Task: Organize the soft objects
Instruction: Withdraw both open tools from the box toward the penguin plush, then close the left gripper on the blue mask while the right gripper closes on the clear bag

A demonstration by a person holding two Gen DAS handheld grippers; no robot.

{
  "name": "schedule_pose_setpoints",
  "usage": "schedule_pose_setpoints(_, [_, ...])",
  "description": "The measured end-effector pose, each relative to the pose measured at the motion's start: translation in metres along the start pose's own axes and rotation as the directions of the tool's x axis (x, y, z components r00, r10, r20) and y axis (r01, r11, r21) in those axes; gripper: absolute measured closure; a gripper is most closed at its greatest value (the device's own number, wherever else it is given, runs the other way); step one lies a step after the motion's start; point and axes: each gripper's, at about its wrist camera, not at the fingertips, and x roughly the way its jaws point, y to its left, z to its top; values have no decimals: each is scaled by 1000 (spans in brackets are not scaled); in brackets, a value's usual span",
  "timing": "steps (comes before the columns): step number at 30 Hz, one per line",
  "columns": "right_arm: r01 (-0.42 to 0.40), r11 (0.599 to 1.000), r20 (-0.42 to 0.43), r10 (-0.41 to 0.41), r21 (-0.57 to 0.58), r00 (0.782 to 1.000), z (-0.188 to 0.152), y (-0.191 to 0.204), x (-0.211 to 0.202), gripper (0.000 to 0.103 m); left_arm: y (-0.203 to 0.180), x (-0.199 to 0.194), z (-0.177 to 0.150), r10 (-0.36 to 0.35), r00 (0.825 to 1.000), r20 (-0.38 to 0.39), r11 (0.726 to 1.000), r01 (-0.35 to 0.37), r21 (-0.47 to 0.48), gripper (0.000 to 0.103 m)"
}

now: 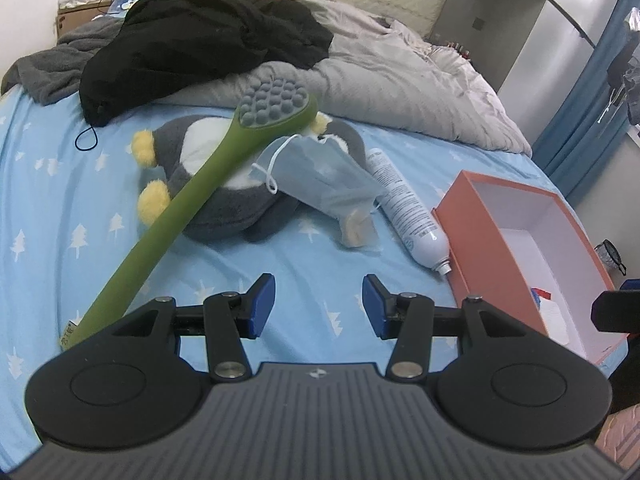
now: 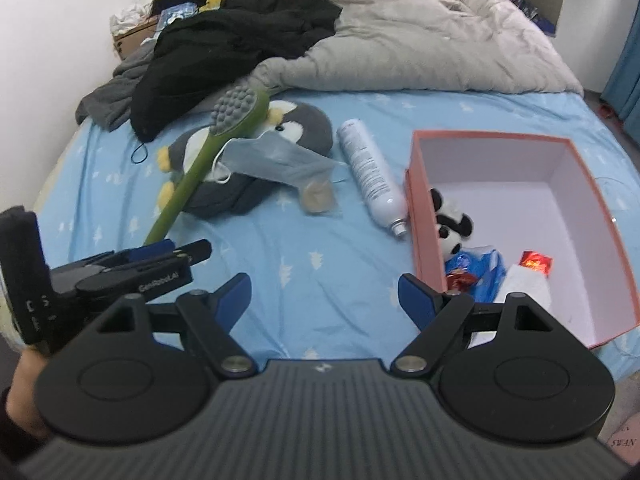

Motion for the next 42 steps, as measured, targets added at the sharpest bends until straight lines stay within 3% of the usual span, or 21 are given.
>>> schedule_pose_setpoints(14, [-36,998,4,36,43,999,23,2,40,21,34,23,13,9,1000,2,999,-9,-36,49])
schedule_pose_setpoints(26, [-19,998,13,20,-62,1000,19,14,124,21,56,79,49,8,1000,19,1000,-8,16,44])
schedule_pose_setpoints(31, [-58,998,0,58,-39,998,26,9,169,21,63,106,64,-4,999,39,1000,3,28,44])
schedule_pose_setpoints(39, [-99,995,49,99,-11,994,38,0,243,22,61,138,81,-20,996,82,996,13,92,44])
schedule_pose_setpoints(42, [-82,996,62,83,-23,995,43,0,263,22,57,144,87,-42,994,105,991,29,128,44])
